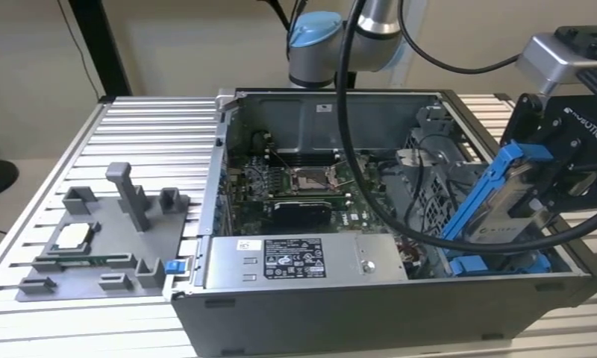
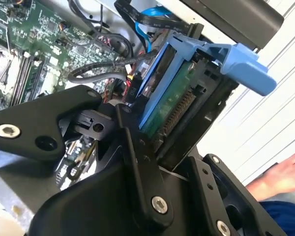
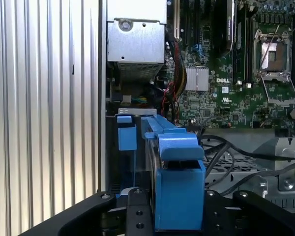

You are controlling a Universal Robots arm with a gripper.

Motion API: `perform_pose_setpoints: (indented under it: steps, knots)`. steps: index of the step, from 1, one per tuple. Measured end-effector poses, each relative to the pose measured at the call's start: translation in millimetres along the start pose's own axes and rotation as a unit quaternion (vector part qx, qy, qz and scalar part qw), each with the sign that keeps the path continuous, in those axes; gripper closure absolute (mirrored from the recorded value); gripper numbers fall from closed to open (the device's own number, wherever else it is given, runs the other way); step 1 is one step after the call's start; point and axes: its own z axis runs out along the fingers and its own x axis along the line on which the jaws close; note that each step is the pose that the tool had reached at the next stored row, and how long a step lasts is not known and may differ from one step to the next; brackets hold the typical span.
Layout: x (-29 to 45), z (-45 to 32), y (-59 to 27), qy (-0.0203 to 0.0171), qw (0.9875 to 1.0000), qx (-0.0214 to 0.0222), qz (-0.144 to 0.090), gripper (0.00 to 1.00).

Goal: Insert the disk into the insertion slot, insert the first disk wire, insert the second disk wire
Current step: 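Insert the disk into the insertion slot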

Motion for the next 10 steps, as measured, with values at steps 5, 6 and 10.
perform_pose_setpoints:
  steps: [5,6,10]
  knots:
    - [-0.9,-7.2,0.3,-0.0001,1.0000,-0.0005,0.000,1.00]
    - [-1.0,-9.1,0.4,-0.0002,1.0000,-0.0005,0.000,1.00]
    - [-1.0,-9.7,0.5,0.0001,1.0000,0.0026,0.000,1.00]
